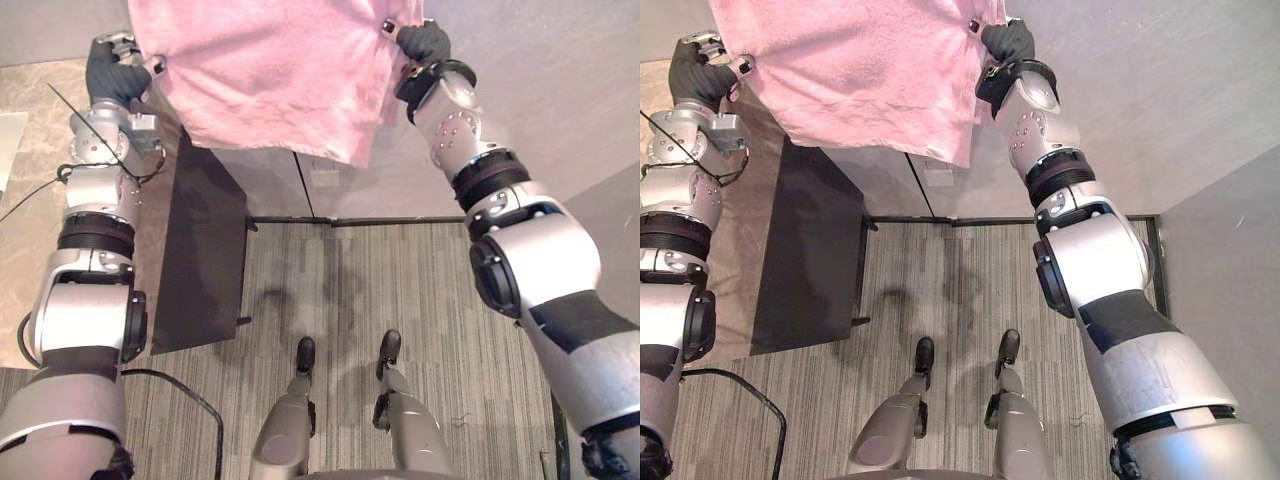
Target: Organize washtable
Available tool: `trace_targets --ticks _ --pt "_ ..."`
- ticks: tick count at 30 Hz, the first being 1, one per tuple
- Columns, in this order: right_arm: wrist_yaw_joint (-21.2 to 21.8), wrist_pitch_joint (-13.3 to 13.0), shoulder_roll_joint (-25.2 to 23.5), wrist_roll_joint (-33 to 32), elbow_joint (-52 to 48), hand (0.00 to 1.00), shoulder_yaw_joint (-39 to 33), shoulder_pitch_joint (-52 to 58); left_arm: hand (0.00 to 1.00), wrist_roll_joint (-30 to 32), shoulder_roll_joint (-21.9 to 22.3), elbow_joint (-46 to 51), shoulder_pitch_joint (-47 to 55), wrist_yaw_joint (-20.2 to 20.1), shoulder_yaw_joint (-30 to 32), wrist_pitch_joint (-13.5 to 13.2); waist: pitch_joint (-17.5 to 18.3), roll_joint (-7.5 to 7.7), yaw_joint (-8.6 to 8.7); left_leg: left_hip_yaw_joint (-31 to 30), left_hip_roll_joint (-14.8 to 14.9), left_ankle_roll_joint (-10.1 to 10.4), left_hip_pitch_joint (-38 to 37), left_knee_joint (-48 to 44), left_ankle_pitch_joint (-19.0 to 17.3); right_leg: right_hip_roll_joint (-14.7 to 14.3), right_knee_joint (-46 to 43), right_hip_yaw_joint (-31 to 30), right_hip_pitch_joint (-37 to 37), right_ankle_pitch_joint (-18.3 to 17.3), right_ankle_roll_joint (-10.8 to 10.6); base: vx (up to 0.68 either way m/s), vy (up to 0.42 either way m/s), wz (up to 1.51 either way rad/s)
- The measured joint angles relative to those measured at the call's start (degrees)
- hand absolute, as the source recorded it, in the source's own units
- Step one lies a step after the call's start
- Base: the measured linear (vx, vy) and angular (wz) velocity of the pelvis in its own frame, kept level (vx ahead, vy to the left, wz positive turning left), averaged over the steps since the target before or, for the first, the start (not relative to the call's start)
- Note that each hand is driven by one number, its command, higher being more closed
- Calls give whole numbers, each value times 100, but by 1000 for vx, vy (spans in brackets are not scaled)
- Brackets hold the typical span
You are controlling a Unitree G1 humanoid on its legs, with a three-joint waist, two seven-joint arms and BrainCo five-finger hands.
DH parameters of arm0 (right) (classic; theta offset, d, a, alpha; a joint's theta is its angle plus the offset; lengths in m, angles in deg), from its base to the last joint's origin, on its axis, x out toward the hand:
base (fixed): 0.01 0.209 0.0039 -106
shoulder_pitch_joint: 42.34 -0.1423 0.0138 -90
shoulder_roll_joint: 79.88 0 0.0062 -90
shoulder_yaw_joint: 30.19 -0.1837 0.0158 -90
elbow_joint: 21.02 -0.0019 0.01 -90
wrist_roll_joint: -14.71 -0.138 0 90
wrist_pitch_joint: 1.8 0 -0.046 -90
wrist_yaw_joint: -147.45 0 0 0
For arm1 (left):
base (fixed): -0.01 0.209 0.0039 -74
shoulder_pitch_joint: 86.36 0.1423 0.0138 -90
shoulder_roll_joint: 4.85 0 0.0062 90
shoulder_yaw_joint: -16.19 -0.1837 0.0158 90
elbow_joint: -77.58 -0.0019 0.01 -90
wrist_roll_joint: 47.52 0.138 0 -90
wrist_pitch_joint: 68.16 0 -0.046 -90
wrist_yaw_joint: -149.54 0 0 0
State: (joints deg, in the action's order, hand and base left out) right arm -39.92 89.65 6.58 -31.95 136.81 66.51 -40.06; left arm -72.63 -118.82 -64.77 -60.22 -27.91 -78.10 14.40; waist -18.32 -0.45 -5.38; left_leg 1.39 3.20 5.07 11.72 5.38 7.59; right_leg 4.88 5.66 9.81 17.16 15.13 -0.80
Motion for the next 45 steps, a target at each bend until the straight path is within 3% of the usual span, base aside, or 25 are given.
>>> trace_targets --ticks 2,3,12,13,16,22,29,37,40,45 --pt "0 -1 -25 -1 0 100 -7 43 100 0 -3 -1 22 0 12 14 -2 6 0 0 1 0 -27 0 0 0 0 1 -30 -4 0 0 0 0" --pt "0 -2 -37 -1 4 0 -7 69 100 0 -2 -2 34 0 13 20 -4 12 1 -1 2 -1 -52 1 -1 0 0 4 -59 -10 -2 0 0 0" --pt "-10 -20 -31 -1 50 0 -169 264 100 -4 -127 -6 83 0 187 33 3 124 14 -8 18 0 -81 2 -1 -12 0 21 -101 -38 -3 0 0 0" --pt "-17 -36 -27 -2 50 0 -169 285 0 -5 -131 -6 99 0 235 33 3 126 19 -8 24 0 -86 2 -1 -17 0 24 -109 -38 -3 0 0 0" --pt "-121 -108 75 -65 50 0 -172 437 0 -11 -205 -119 207 24 263 51 6 138 22 -7 54 3 -163 2 -5 -42 0 53 -202 -64 13 0 0 0" --pt "-328 -276 669 -227 49 0 -176 621 0 -154 -754 -460 563 164 513 106 18 209 -3 -11 95 6 -158 1 -6 -84 0 72 -202 -78 37 0 0 0" --pt "-351 -309 703 -275 -124 0 -124 622 0 -283 -772 -457 655 113 506 103 30 228 42 10 102 9 -267 1 -7 -90 0 55 -294 -73 42 0 12 -1" --pt "-245 -264 766 -142 -205 0 -143 720 0 -275 -779 -449 700 22 513 112 116 368 89 31 136 21 -436 0 -16 -122 1 39 -448 -68 69 -1 4 -1" --pt "-418 -308 813 17 -1300 0 -479 1032 0 -344 -783 -307 772 118 762 111 133 393 143 31 146 22 -462 1 -17 -128 2 45 -475 -76 75 0 0 0" --pt "-913 -923 871 539 -3044 0 -897 1345 0 -574 -744 700 922 409 904 48 211 391 149 9 181 27 -469 1 -13 -133 2 91 -502 -86 96 -2 2 2"
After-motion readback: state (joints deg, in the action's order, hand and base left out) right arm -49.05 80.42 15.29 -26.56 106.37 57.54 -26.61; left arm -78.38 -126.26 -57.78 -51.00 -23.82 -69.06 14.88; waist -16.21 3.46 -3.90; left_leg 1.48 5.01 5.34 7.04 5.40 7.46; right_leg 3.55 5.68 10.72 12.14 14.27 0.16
